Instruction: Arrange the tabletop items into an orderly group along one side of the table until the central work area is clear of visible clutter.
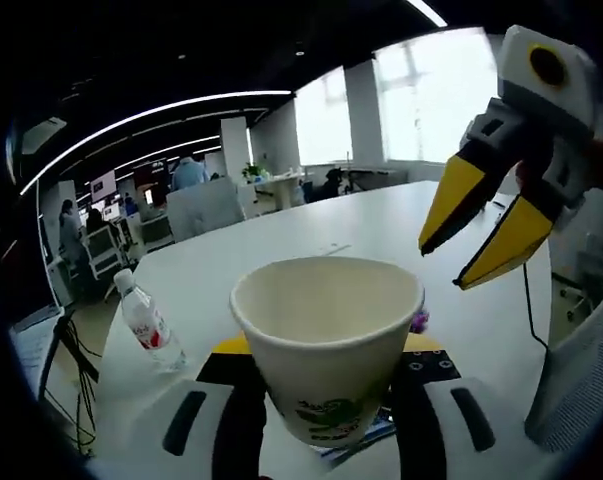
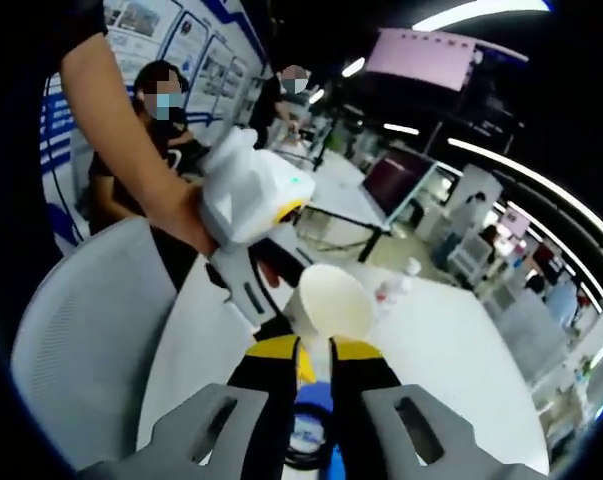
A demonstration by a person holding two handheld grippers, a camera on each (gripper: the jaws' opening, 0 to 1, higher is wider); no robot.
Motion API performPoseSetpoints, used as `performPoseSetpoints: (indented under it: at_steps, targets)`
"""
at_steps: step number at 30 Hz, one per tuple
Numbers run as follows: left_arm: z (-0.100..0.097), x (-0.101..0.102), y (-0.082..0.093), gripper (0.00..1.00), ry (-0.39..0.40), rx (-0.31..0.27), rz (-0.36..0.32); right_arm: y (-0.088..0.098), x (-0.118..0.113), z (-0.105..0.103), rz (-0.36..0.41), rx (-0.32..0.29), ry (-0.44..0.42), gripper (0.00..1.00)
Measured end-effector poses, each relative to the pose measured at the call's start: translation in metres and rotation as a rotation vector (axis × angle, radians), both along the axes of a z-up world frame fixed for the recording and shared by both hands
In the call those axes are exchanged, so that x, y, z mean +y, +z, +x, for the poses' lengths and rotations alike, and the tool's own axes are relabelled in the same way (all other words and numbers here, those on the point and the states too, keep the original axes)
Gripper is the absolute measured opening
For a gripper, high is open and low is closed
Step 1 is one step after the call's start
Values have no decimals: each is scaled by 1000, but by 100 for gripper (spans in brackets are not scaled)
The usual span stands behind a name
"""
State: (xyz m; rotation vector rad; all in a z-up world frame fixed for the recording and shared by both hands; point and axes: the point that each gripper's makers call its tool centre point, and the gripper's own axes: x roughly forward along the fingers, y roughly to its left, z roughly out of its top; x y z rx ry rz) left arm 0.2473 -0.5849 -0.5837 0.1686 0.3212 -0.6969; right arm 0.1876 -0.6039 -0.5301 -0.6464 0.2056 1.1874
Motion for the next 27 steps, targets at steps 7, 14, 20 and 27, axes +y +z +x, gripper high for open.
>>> performPoseSetpoints:
  at_steps: [7,14,20,27]
  targets:
    - [2,-6,9,48,-13,-24,-59,-1,-4,6,63,60,-56,23]
    - [1,-16,11,48,-51,-36,-67,-2,-1,10,71,82,-67,24]
    - [5,-13,14,48,-39,-33,-88,5,2,12,99,80,-57,22]
    - [7,-11,12,48,-39,-34,-79,3,4,14,108,86,-61,22]
